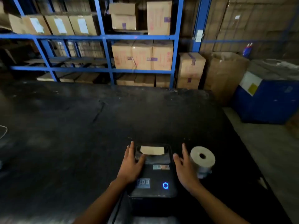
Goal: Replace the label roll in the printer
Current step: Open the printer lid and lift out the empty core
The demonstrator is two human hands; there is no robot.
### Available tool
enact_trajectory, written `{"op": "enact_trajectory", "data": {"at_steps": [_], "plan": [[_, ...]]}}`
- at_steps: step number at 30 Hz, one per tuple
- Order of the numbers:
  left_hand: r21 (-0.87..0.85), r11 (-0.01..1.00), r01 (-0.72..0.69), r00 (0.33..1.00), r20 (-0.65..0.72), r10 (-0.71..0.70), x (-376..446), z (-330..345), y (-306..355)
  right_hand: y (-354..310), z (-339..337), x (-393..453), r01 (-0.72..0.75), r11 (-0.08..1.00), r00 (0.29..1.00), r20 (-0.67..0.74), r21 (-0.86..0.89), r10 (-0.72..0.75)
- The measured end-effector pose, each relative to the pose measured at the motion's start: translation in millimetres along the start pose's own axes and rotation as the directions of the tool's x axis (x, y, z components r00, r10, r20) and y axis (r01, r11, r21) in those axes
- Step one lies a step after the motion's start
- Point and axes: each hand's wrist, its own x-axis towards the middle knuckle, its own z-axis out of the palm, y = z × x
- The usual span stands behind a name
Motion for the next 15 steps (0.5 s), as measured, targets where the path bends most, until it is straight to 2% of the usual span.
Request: {"op": "enact_trajectory", "data": {"at_steps": [3, 5, 7, 10, 15], "plan": [[-0.137, 0.981, 0.135, 0.989, -0.044, -0.142, -14.6, 8.2, -22.2, 21.9, 6.3, -26.5, -0.149, 0.981, 0.985, 0.103, 0.123, 0.137], [-0.246, 0.944, 0.218, 0.974, -0.005, -0.226, -24.1, 14.1, -36.6, 38.5, 9.5, -45.8, -0.219, 0.957, 0.967, 0.174, 0.189, 0.187], [-0.355, 0.902, 0.248, 0.968, 0.045, -0.248, -26.0, 17.2, -44.0, 45.2, 11.1, -58.7, -0.262, 0.936, 0.954, 0.21, 0.235, 0.214], [-0.474, 0.841, 0.259, 0.965, 0.084, -0.25, -25.8, 18.7, -49.0, 53.0, 12.3, -76.3, -0.286, 0.91, 0.945, 0.242, 0.298, 0.218], [-0.539, 0.802, 0.257, 0.963, 0.079, -0.256, -27.0, 21.1, -50.3, 64.5, 17.7, -99.4, -0.21, 0.89, 0.969, 0.206, 0.404, 0.135]]}}
